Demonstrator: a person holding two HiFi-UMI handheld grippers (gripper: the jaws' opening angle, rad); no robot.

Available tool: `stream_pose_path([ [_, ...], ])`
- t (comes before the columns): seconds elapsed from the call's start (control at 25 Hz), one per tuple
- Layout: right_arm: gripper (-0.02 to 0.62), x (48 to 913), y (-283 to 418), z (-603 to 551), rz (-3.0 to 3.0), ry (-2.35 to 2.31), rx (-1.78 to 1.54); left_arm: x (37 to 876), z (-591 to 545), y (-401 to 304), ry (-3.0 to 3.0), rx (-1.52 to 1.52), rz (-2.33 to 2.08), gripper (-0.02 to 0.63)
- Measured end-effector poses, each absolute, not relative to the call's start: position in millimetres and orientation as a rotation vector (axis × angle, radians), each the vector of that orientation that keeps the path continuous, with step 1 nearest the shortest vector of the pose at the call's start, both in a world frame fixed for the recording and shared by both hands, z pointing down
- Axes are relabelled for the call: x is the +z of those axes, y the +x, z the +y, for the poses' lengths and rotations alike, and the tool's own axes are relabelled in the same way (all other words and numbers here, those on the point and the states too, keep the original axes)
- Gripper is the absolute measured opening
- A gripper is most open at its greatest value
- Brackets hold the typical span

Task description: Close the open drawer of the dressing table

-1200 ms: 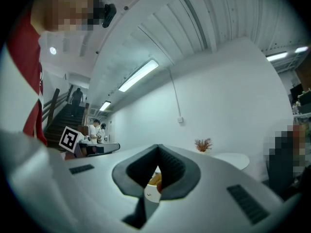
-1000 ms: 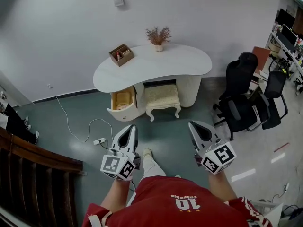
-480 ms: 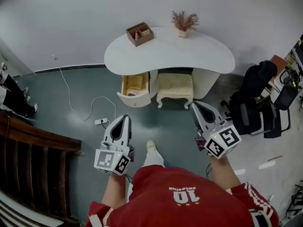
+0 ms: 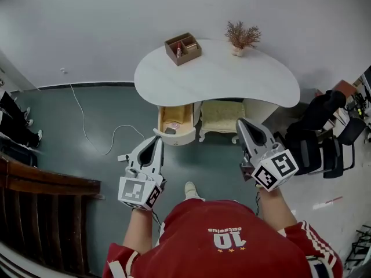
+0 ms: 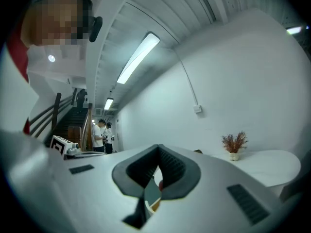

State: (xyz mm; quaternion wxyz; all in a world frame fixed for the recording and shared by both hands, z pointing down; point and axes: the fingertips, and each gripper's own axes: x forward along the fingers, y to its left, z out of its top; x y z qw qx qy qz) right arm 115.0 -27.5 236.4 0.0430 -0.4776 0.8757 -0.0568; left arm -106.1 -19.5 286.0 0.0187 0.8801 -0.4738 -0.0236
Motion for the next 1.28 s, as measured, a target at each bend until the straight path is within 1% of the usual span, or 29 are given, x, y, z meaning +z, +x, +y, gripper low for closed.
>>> stream_pose_path([
  [0.08,0.005,240.4,105.2,-35.2,2.704,-1.455,-0.166,289.5,-32.5,-105.4,2.756,-0.062,-1.441,-0.005],
  [0.2,0.005,244.4,95.9,-44.2,2.726,-1.447,-0.168,300.6,-46.4,-101.1,2.747,-0.049,-1.367,0.175],
  [0.24,0.005,244.6,92.9,-47.4,2.73,-1.441,-0.171,305.9,-51.2,-99.8,2.739,-0.037,-1.344,0.259],
  [0.28,0.005,244.1,89.8,-50.6,2.735,-1.435,-0.169,311.3,-56.2,-99.0,2.734,-0.022,-1.331,0.322],
  [0.32,0.005,243.3,86.6,-53.7,2.742,-1.43,-0.162,316.6,-61.3,-98.9,2.732,-0.005,-1.327,0.357],
  [0.36,0.005,242.6,83.3,-56.4,2.75,-1.425,-0.155,322.1,-66.0,-99.6,2.729,0.008,-1.33,0.375],
  [0.56,0.005,247.0,70.7,-70.3,2.784,-1.42,-0.16,367.5,-91.9,-106.2,2.665,0.064,-1.327,0.377],
  [0.68,0.005,259.4,60.3,-76.8,2.813,-1.409,-0.18,411.4,-103.8,-110.8,2.581,0.105,-1.283,0.344],
  [0.72,0.005,266.3,57.1,-76.0,2.828,-1.404,-0.191,427.1,-103.5,-110.8,2.559,0.123,-1.269,0.343],
  [0.88,0.005,293.9,50.5,-75.7,2.874,-1.404,-0.242,478.0,-101.4,-105.4,2.517,0.185,-1.23,0.364],
  [1.28,0.005,350.3,57.3,-96.4,2.941,-1.383,-0.337,586.0,-110.7,-103.1,2.437,0.456,-1.283,0.362],
])
